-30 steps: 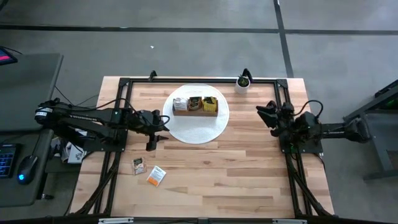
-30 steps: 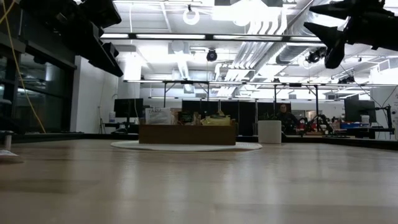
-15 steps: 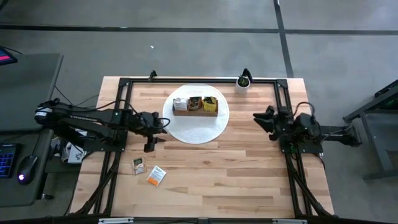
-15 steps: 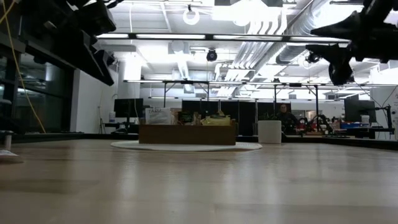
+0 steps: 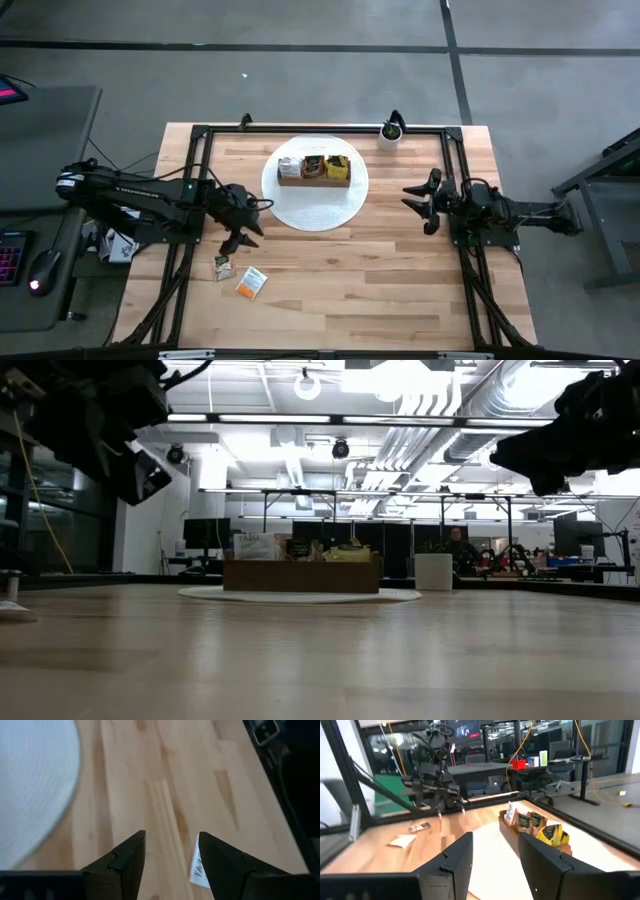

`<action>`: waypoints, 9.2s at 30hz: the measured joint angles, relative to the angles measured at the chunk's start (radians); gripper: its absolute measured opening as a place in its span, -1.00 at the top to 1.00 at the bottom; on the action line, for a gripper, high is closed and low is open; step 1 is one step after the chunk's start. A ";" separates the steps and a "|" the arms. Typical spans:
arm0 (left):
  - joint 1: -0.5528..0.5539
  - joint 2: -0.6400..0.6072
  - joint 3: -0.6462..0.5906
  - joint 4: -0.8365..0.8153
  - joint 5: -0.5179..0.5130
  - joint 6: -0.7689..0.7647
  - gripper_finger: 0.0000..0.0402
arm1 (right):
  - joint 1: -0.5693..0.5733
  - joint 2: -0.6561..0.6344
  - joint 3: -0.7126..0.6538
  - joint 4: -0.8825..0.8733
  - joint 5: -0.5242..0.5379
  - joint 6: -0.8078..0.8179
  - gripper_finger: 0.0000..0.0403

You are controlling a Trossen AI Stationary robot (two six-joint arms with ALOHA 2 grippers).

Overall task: Pick & Place Tea
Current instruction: Put the white tea bag into the left section of the wooden organizer, then put the brown tea bag into the middle section of the wooden organizer

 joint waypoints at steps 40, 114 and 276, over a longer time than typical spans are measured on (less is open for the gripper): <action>-0.367 0.599 0.191 -0.057 -0.138 0.271 0.09 | 0.000 0.003 -0.001 0.015 0.000 -0.043 0.24; 0.175 0.660 0.794 -0.565 -0.827 0.360 1.00 | 0.000 0.003 -0.001 0.023 0.000 -0.043 0.24; -0.363 0.074 0.140 -0.543 -0.287 -0.327 0.27 | 0.000 0.004 -0.001 0.023 0.000 -0.043 0.24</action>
